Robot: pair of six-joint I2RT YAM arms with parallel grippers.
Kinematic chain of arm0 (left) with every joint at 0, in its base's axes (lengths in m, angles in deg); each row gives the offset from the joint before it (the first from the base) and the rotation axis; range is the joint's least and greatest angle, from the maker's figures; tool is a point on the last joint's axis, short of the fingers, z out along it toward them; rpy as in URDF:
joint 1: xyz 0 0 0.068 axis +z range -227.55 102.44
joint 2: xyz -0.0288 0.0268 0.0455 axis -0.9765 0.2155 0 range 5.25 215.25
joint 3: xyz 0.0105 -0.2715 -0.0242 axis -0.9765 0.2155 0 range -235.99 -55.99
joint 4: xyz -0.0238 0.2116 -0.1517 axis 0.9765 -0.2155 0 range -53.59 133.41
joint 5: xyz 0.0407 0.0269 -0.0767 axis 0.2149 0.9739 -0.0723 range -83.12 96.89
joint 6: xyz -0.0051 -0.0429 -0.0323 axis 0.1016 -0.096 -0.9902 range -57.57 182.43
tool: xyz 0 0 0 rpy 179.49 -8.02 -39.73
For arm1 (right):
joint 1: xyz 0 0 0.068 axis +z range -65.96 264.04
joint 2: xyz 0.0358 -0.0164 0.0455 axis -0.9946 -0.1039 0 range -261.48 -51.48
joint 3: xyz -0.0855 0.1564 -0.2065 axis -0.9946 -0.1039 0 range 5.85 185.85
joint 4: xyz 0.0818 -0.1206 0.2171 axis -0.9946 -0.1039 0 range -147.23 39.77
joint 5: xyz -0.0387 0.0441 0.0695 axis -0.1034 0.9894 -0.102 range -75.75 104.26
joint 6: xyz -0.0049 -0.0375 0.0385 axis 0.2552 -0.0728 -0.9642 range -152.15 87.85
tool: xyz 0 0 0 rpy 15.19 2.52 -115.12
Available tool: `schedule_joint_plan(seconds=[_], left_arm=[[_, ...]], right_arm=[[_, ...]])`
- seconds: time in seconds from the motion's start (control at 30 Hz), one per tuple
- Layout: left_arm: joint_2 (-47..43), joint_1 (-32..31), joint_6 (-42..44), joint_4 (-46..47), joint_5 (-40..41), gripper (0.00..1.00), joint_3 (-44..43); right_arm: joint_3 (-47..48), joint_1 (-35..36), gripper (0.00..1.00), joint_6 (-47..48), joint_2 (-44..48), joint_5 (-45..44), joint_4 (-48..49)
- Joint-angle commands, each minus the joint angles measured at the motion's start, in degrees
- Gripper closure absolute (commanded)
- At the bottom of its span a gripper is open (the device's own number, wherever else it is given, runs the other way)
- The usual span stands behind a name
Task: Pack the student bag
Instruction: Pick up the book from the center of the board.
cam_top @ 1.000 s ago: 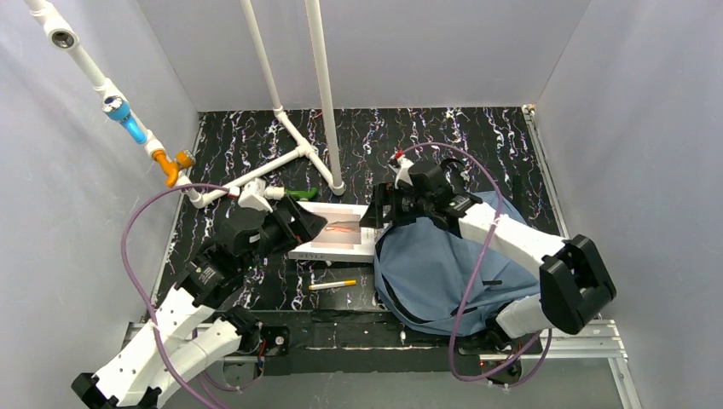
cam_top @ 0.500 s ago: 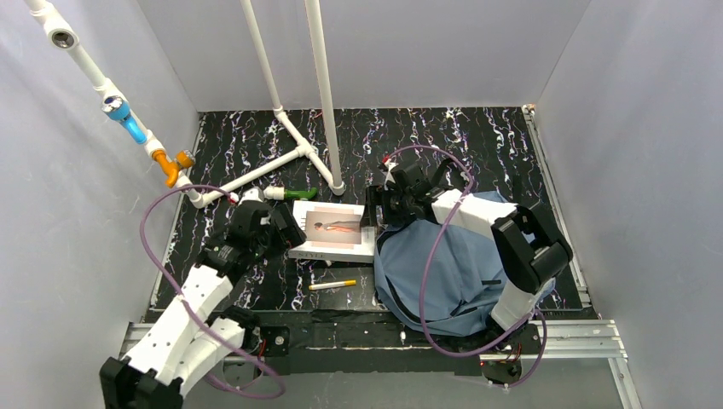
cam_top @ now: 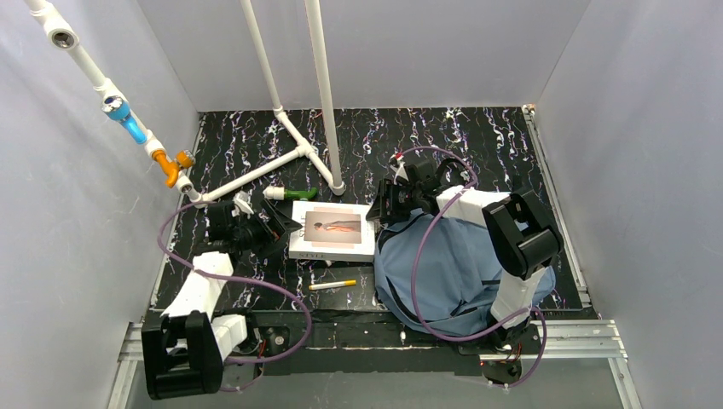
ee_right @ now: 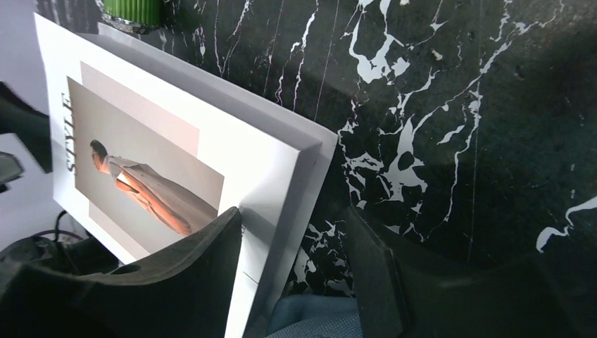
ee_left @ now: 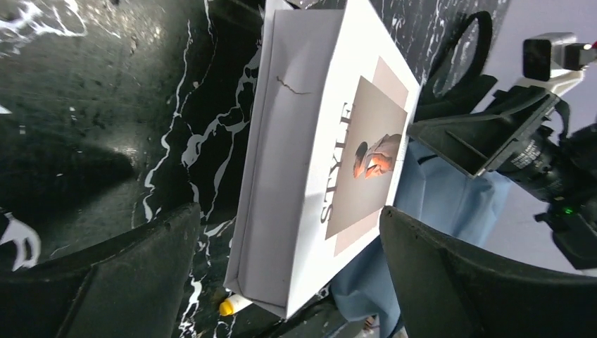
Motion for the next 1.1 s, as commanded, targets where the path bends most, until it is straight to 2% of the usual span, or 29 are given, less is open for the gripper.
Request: schedule_joint_plan(seconds=[0.0,0.17,0.47,0.8,0.9,0.97,1.07], left_arm=[[2.91,1.14,-5.73,13.90,-11.00,0.02,4.16],[5.70,1.12,-6.72,16.65,-11.77,0.02,6.58],[12.72,1.01,-16.61,33.37,-19.75,0.02,10.43],[10.65,0.21,-22.22,36.21,-22.98,0.23,10.26],[13.45,-3.73,-21.58,36.15,-22.76,0.30,8.64],[12.53,-8.81,-20.57,36.28,-20.59,0.34,7.33],[10.55,-10.22,-20.97,36.24,-18.18,0.45,7.33]], right_arm=[[-2.31,-1.51,0.38,-2.63,-1.67,5.09,5.51],[-2.78,-1.86,0.39,-3.96,-2.83,6.52,7.65],[-1.53,-1.86,0.39,-4.11,-3.62,8.01,7.86],[-1.13,-1.79,0.39,-4.33,-3.40,8.26,7.88],[-1.16,-1.69,0.39,-4.54,-2.97,8.35,8.00],[-1.36,-1.60,0.39,-4.59,-2.72,8.47,8.02],[-1.48,-1.60,0.39,-4.30,-1.76,8.61,7.40]])
